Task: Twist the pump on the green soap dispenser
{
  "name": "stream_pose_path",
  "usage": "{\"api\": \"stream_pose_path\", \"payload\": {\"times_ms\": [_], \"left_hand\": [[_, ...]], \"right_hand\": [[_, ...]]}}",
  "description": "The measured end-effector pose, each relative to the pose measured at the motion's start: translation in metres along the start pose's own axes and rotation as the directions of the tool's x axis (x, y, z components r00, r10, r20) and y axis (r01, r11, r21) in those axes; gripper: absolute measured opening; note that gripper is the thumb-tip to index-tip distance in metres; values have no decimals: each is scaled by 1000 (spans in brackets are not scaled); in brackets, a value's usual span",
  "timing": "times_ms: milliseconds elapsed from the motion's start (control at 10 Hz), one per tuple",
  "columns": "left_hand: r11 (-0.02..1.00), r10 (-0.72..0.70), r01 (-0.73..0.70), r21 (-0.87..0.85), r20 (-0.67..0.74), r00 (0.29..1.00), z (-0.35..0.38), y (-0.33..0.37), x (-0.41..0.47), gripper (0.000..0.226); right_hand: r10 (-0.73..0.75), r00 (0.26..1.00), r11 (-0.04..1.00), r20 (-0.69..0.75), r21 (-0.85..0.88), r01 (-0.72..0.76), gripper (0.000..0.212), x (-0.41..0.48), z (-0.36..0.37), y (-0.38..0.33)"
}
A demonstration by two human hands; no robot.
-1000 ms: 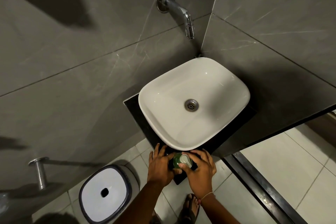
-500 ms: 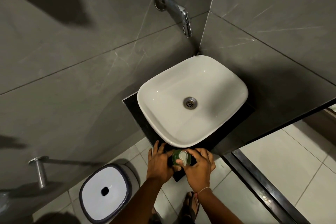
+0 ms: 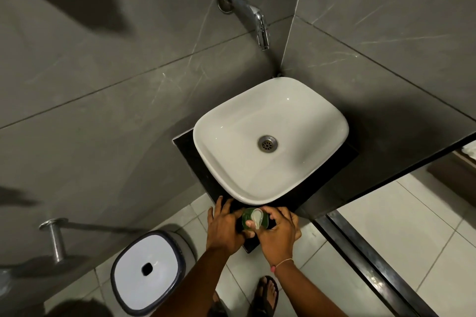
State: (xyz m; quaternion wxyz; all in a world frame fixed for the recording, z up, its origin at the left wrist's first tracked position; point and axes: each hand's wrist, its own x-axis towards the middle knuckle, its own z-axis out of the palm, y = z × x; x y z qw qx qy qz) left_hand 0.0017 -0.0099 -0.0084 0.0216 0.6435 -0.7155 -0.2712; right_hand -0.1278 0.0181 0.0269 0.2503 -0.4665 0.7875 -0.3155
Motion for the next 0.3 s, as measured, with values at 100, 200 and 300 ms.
{"api": "stream_pose_path", "payload": {"times_ms": [100,200,300], "left_hand": [[1000,-17,17,-5,-3,1000,1,0,-2,67],[1000,-26,26,9,9,1000,2,0,-5,76],[995,-83,83,51,6,997,2,-8,-11,98]], "right_hand": [[3,1000,1000,14,11,-3,36,-3,-3,0],[-6,996,1000,91,24,4,47,-6,-10,-1],[-17,991,999,136,53,10,55,-15,-33,9]]}}
